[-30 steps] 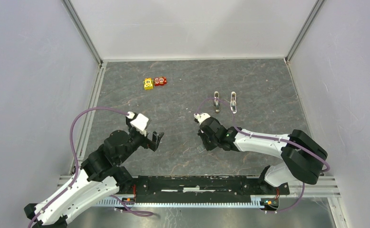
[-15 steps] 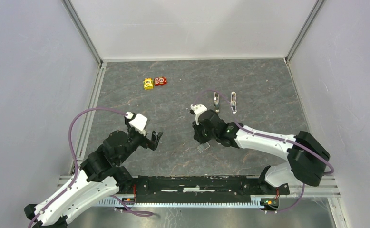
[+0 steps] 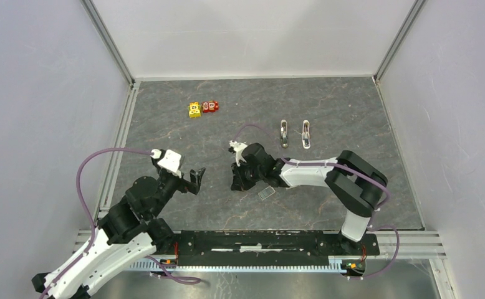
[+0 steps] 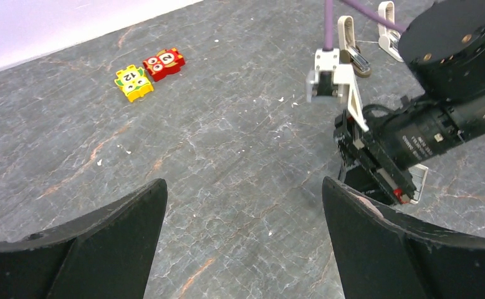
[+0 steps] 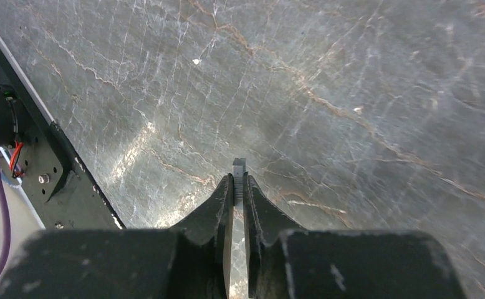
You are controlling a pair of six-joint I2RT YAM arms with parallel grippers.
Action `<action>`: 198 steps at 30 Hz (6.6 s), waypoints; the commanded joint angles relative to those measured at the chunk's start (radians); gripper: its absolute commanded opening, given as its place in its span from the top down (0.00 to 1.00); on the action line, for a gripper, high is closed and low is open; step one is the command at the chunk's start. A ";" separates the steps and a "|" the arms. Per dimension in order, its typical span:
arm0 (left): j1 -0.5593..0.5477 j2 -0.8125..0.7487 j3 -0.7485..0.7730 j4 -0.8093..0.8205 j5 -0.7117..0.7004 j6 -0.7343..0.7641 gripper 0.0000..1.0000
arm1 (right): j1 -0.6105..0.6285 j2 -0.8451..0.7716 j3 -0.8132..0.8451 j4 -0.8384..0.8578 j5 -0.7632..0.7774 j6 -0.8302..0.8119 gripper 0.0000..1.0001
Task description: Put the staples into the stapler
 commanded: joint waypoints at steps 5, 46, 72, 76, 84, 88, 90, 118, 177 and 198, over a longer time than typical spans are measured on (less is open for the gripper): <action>0.003 0.012 0.006 0.032 -0.064 0.048 0.00 | -0.002 0.083 0.024 0.102 -0.109 0.017 0.84; 0.004 -0.193 0.003 0.048 -0.237 0.054 0.00 | 0.112 0.030 0.163 -0.192 0.239 -0.165 0.62; 0.004 -0.243 -0.007 0.054 -0.268 0.052 0.00 | 0.167 0.129 0.213 -0.253 0.331 -0.184 0.68; 0.004 -0.243 -0.009 0.055 -0.271 0.054 0.00 | 0.168 0.125 0.211 -0.253 0.345 -0.189 0.72; 0.004 -0.237 -0.009 0.054 -0.272 0.055 0.00 | 0.150 0.098 0.186 -0.235 0.399 -0.177 0.76; 0.004 -0.234 -0.009 0.057 -0.270 0.055 0.00 | 0.121 0.075 0.167 -0.229 0.408 -0.183 0.77; 0.004 -0.231 -0.008 0.053 -0.268 0.054 0.00 | 0.100 0.062 0.157 -0.229 0.414 -0.184 0.77; 0.003 0.135 0.063 -0.006 0.140 0.039 0.00 | -0.300 -0.191 -0.007 -0.257 0.466 -0.235 0.77; 0.004 0.166 0.015 0.024 0.126 0.145 0.00 | -0.696 -0.071 0.102 -0.216 0.347 -0.277 0.76; 0.004 0.176 0.019 0.023 0.120 0.147 0.00 | -0.710 -0.072 0.067 -0.174 0.325 -0.253 0.76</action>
